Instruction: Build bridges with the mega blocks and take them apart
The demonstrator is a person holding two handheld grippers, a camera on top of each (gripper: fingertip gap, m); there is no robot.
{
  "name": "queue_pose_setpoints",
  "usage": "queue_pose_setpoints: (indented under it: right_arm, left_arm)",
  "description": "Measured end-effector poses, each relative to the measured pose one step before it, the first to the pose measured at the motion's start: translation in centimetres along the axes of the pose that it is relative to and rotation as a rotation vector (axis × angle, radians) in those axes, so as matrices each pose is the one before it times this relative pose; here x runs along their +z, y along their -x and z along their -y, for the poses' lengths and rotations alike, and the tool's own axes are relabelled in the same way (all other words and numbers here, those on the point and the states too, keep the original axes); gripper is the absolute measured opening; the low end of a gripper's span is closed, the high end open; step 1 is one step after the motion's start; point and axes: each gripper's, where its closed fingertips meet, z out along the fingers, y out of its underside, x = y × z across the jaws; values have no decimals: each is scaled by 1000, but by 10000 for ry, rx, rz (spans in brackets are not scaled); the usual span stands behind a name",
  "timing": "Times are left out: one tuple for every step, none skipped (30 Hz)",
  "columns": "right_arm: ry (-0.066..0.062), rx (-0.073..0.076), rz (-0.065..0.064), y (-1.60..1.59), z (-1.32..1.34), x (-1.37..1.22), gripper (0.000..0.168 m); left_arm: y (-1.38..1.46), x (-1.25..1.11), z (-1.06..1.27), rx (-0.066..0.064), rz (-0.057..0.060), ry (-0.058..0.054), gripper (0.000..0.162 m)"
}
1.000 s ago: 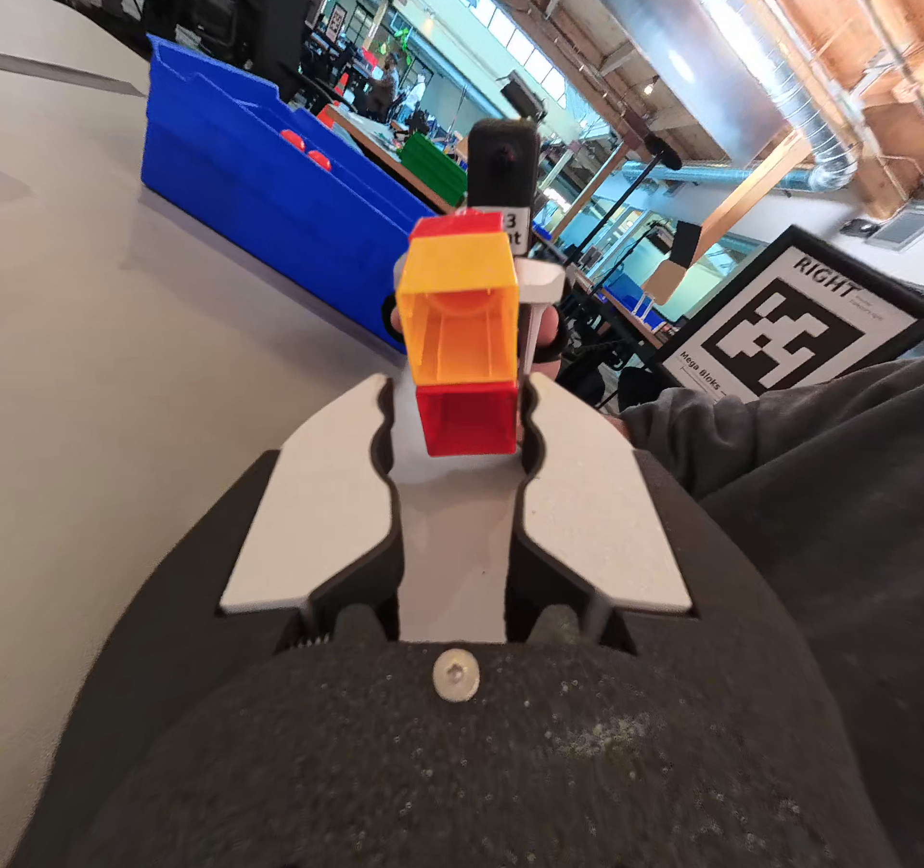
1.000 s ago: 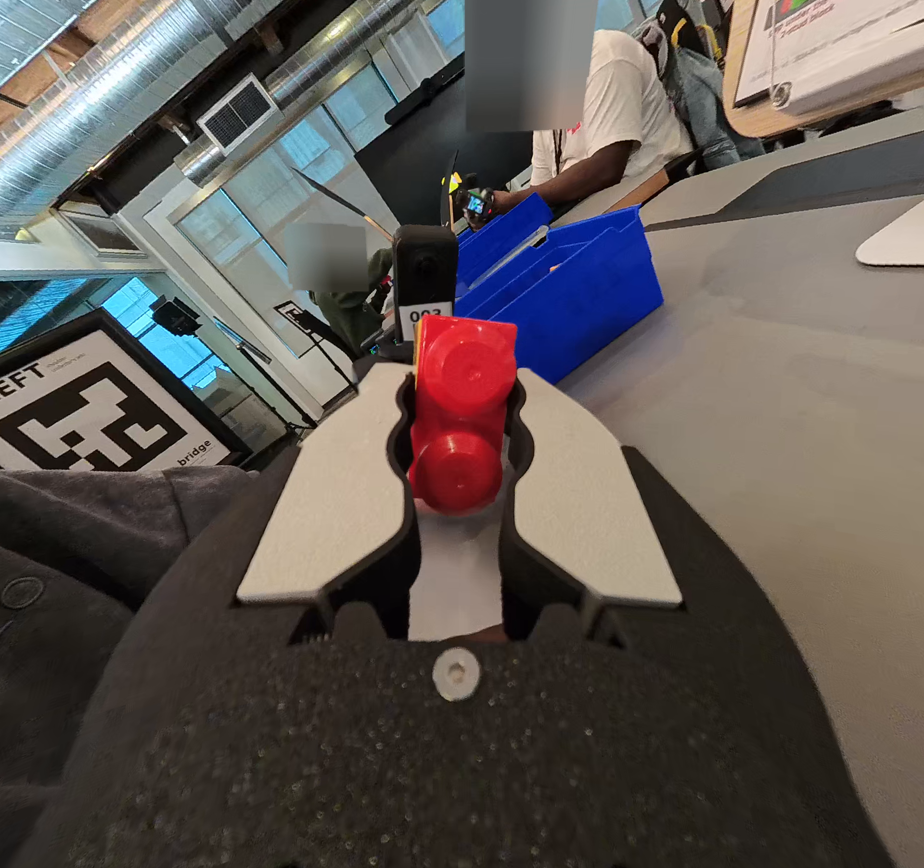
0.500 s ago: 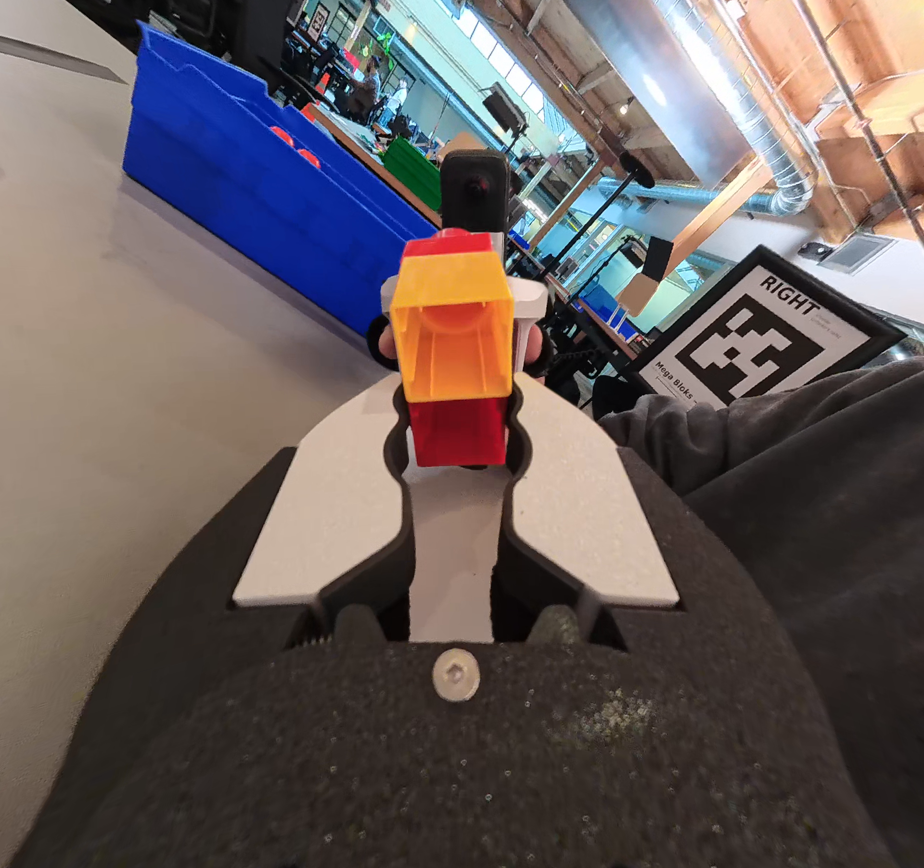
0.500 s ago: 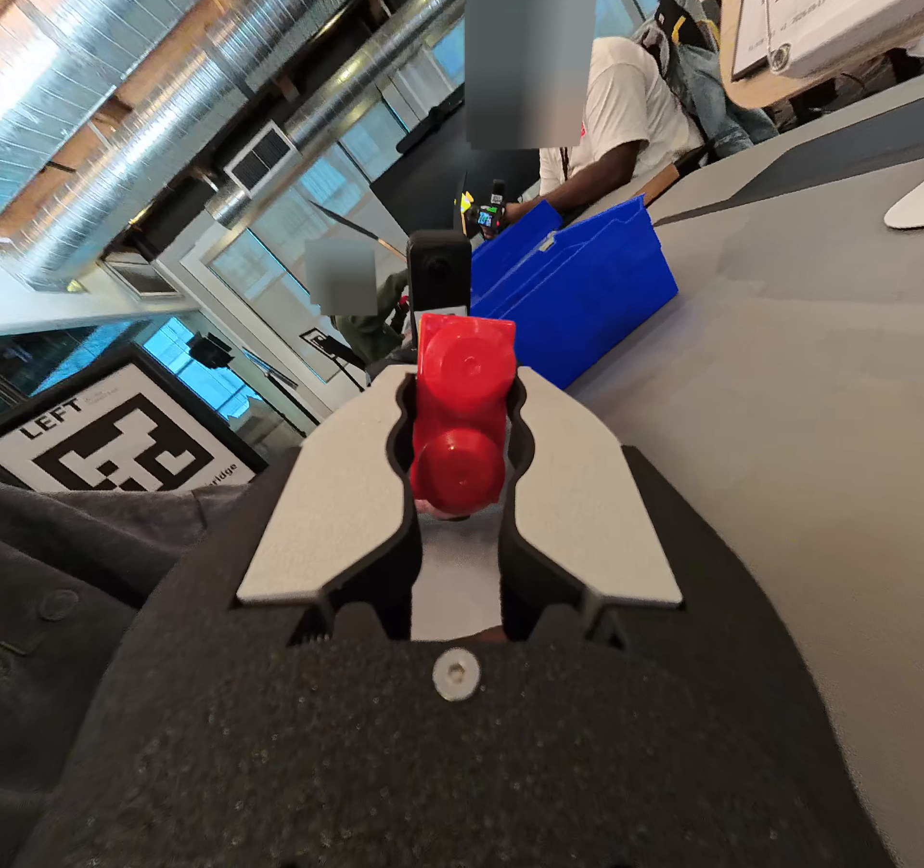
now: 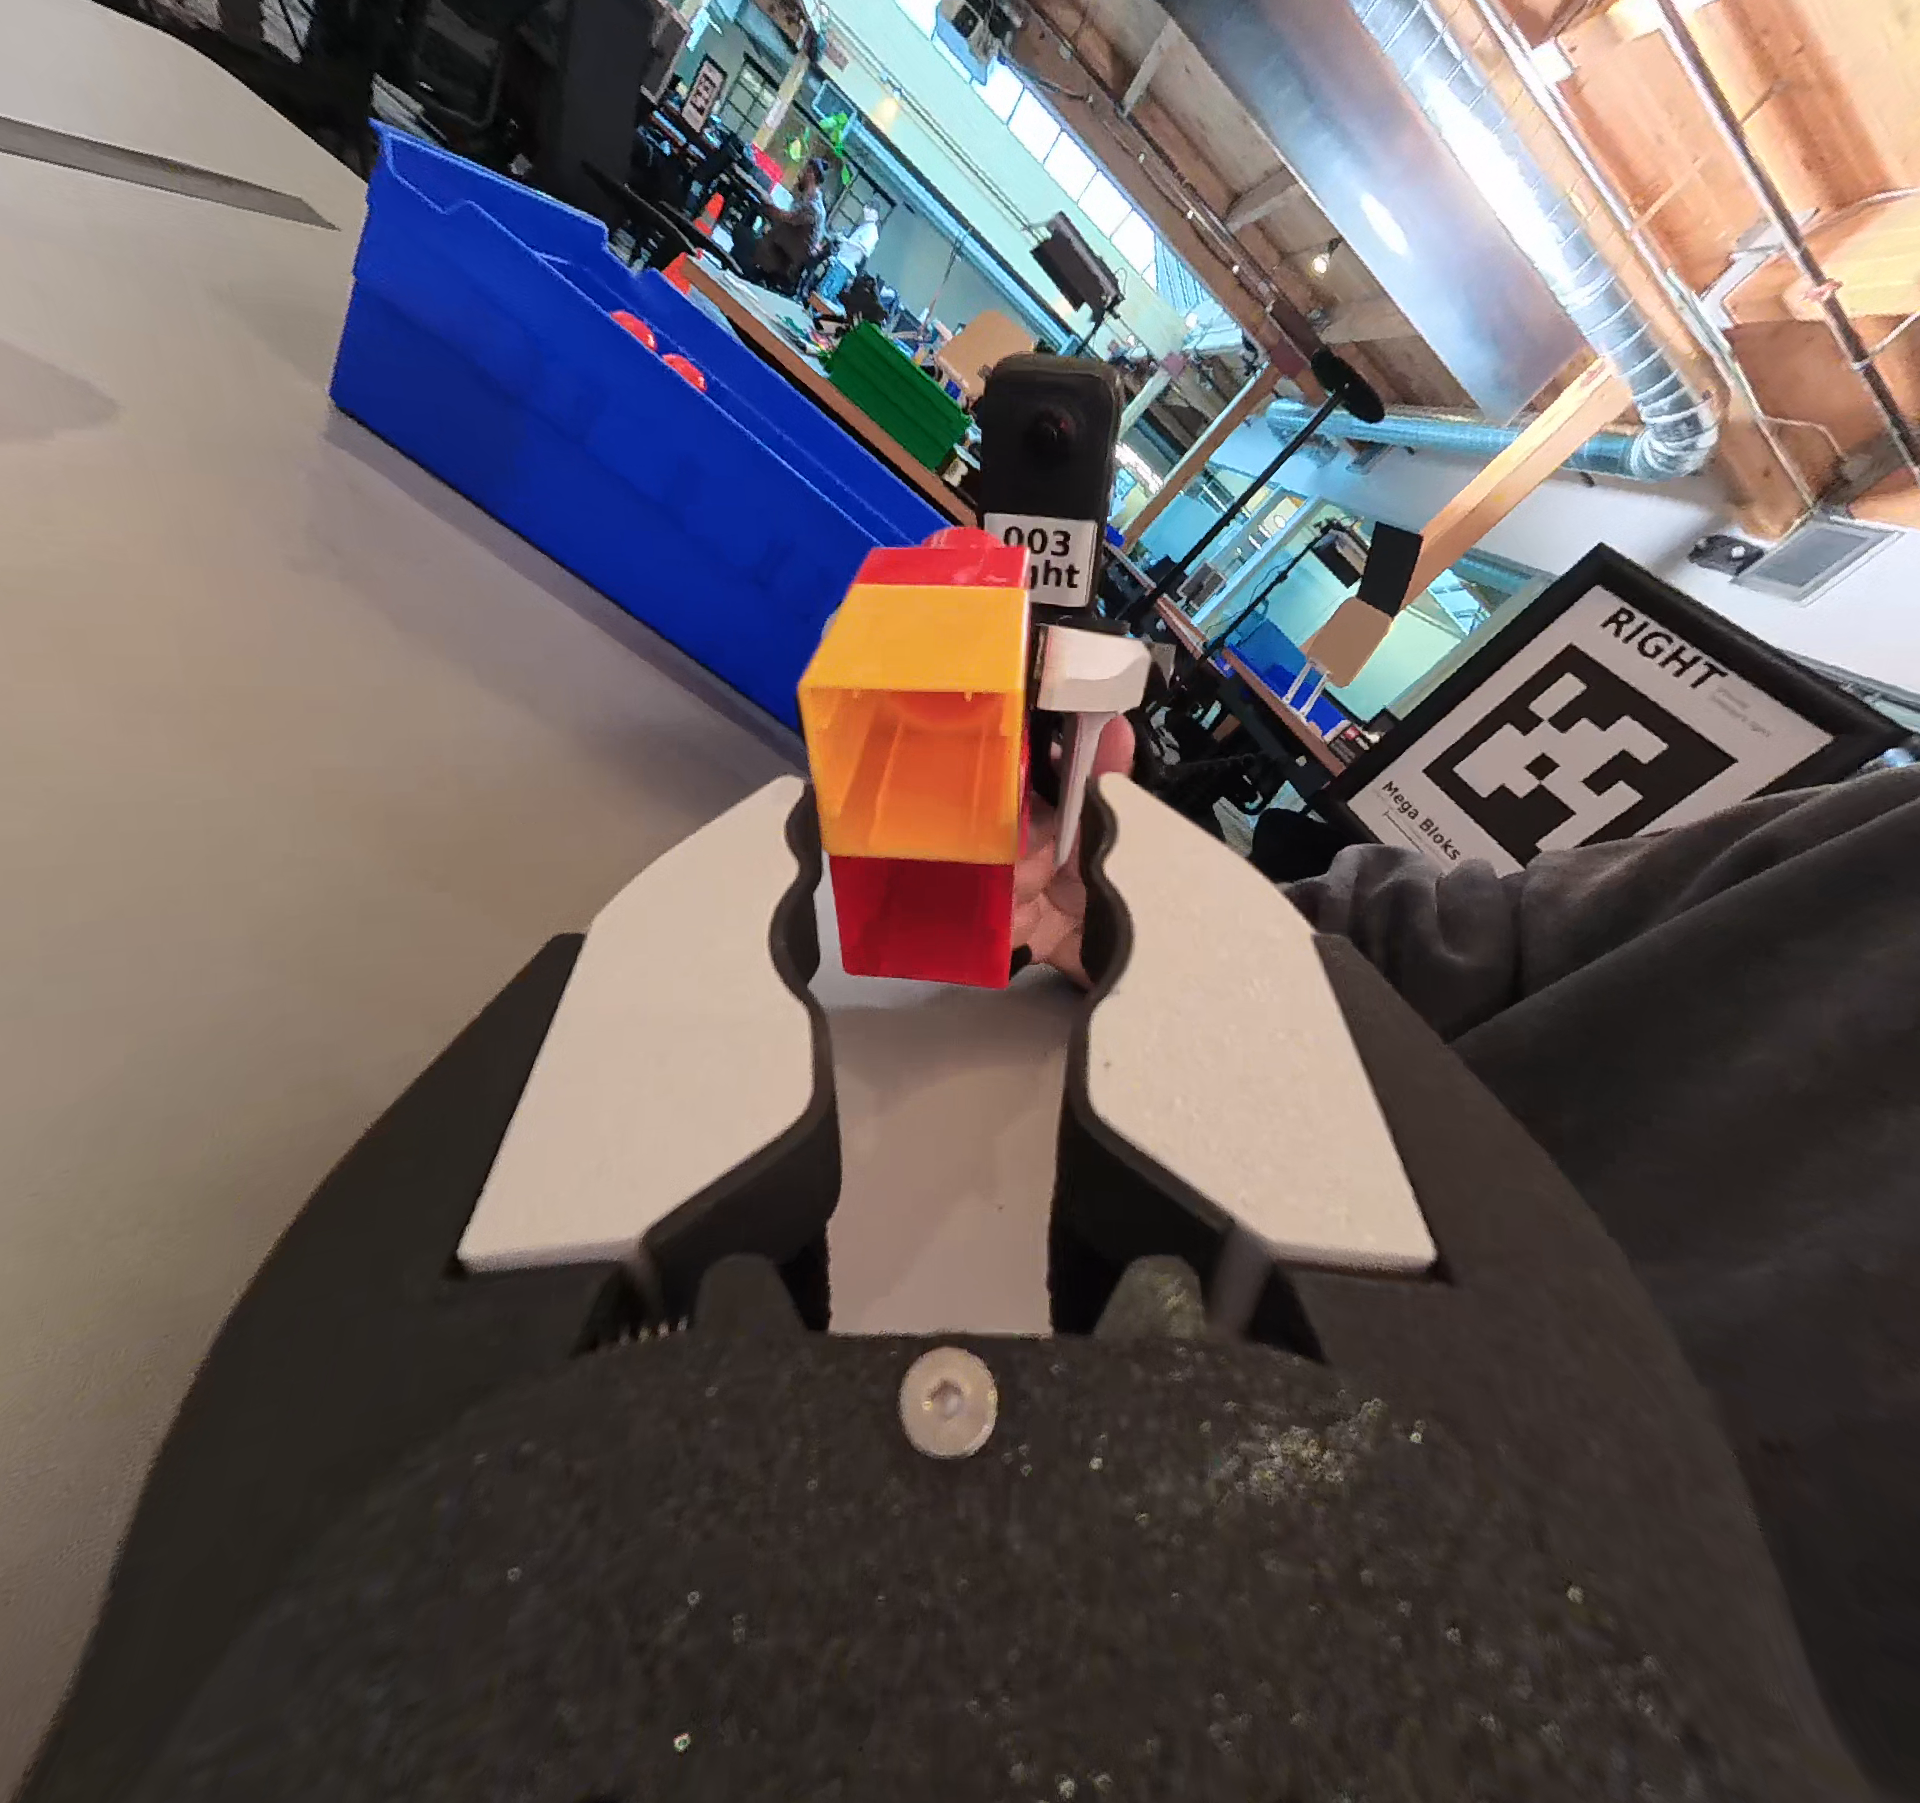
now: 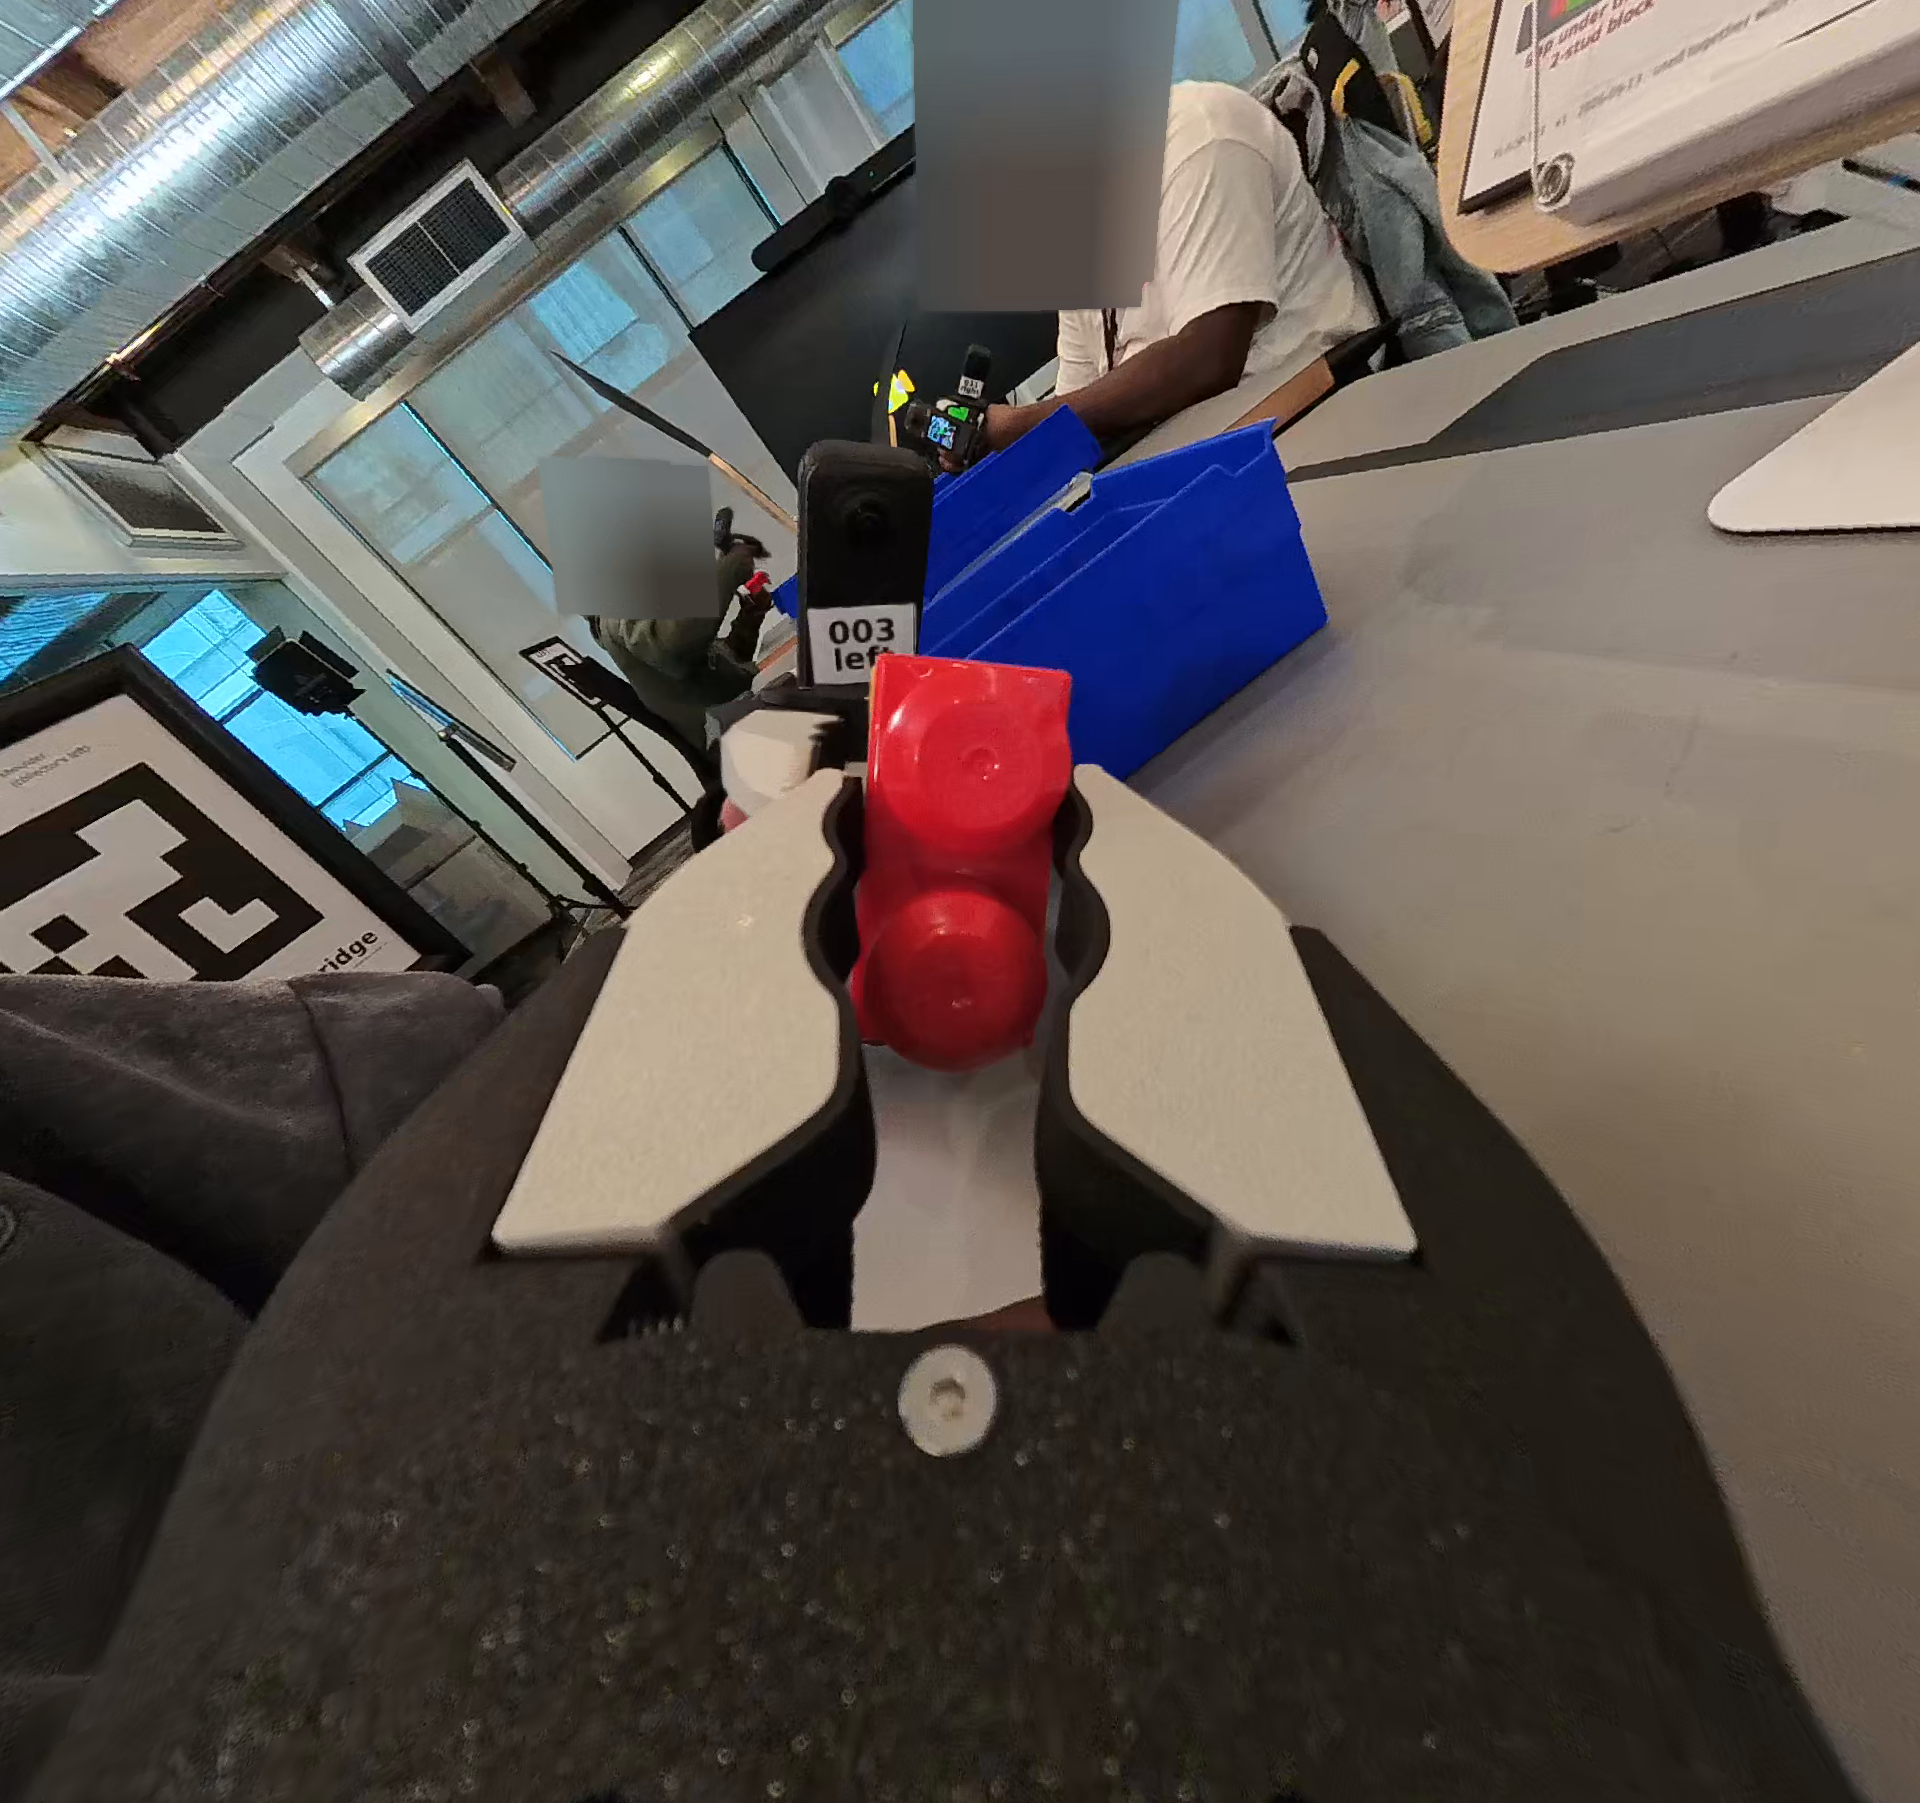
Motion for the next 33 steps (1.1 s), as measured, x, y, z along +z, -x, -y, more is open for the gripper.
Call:
queue_pose_setpoints:
  right_arm:
    - [6, -7, 60, 103, 32, -14, 35]
    - [11, -10, 9, 88, 23, 16, 35]
    - [-30, -74, -78, -22, 11, 12, 35]
    - [-22, 14, -44, -15, -45, 37, 35]
    - [-20, 23, -15, -14, -64, 13, 35]
    - [-54, -46, -25, 8, -28, 25, 35]
    - [-66, -33, -32, 30, 9, 43, 35]
    - [-58, -45, -37, 32, 24, 40, 35]
    - [-36, -73, -43, 13, 29, 11, 35]
    - [-58, -24, -32, -6, 61, -21, 35]
    - [-83, 43, 10, 10, 56, -12, 35]
    - [-20, 55, 31, 10, 6, -20, 36]
    - [85, -36, -10, -36, -83, -9, 36]
    - [103, -48, -9, -2, -101, 6, 35]
    - [75, 65, 57, 58, -25, -7, 35]
    - [42, -22, 9, 19, 3, -26, 35]
    - [-35, 2, 18, 59, 75, -5, 35]
    - [-28, 113, 67, 41, 125, -4, 35]
    - [11, 73, 23, -59, 95, -13, 35]
    - [-18, 82, 40, -45, 61, -10, 35]
    - [-73, 131, 66, -2, 78, -49, 35]
    - [-205, 131, 14, -34, 266, -132, 35]
    - [-123, 113, 38, 18, 204, -109, 35]
    - [-17, -35, -20, -4, 76, -56, 35]
    - [138, -117, -56, -3, -158, 48, 35]
    - [75, -111, -54, 39, -160, 76, 35]
    - [29, -13, 15, 101, -137, 103, 35]
    - [-43, 36, 44, 74, -13, 35, 35]
    - [11, 17, 47, 60, -18, -3, 35]
    - [-27, -51, -34, 45, -74, 58, 35]
    - [-6, -29, -44, 19, -110, 65, 35]
    - [14, 76, 49, 28, -46, 22, 35]
    - [-5, 52, 67, 41, -7, 1, 35]
  left_arm:
    - [160, 23, 73, -55, 94, -105, 39]
    - [143, -5, 32, -64, 39, -83, 35]
    - [74, 9, -99, -73, -43, 3, 35]
    - [36, -8, -100, -50, -48, 23, 35]
    - [37, -22, -77, 18, 4, 31, 35]
    - [19, -16, -83, 77, 40, 66, 35]
    - [-8, -22, -2, 68, 32, 28, 35]
    - [-29, -19, 67, 15, 17, -19, 35]
    - [-27, 9, 16, 39, 28, -1, 35]
    - [-13, 61, -30, 31, 32, 2, 35]
    - [-10, 48, 20, -34, 10, -35, 35]
    - [-13, 34, -3, -31, -6, -18, 35]
    - [18, 2, -57, 17, 8, 30, 35]
    - [31, -22, -50, 26, 13, 45, 35]
    - [-12, -38, -28, 17, -7, 62, 35]
    - [-29, -9, -22, 24, -6, 81, 35]
    - [-33, 7, 47, 11, -11, 36, 35]
    - [-56, 11, 139, -24, -38, -50, 35]
    - [-6, 33, 97, -50, -28, -81, 35]
    - [14, 34, 22, -84, -43, -63, 35]
    - [-54, 4, -53, -119, -123, -35, 36]
    - [-25, 9, -174, -132, -129, 55, 39]
    - [118, 72, -364, -85, -21, 173, 44]
    - [187, 113, -388, 19, 85, 176, 47]
    - [74, 175, -270, 98, 80, 92, 46]
    - [-112, 214, -133, 116, 9, 41, 44]
    - [-198, 225, -90, 133, -35, 54, 36]
    - [-133, 127, -18, 163, 16, 30, 36]
    - [-56, 25, 22, 108, 49, -1, 36]
    - [-27, -18, -93, 17, 6, 82, 36]
    - [6, -43, -109, 7, -3, 87, 36]
    - [-10, -54, -20, 32, 10, 17, 35]
    - [-32, 3, -24, 17, 17, 8, 35]
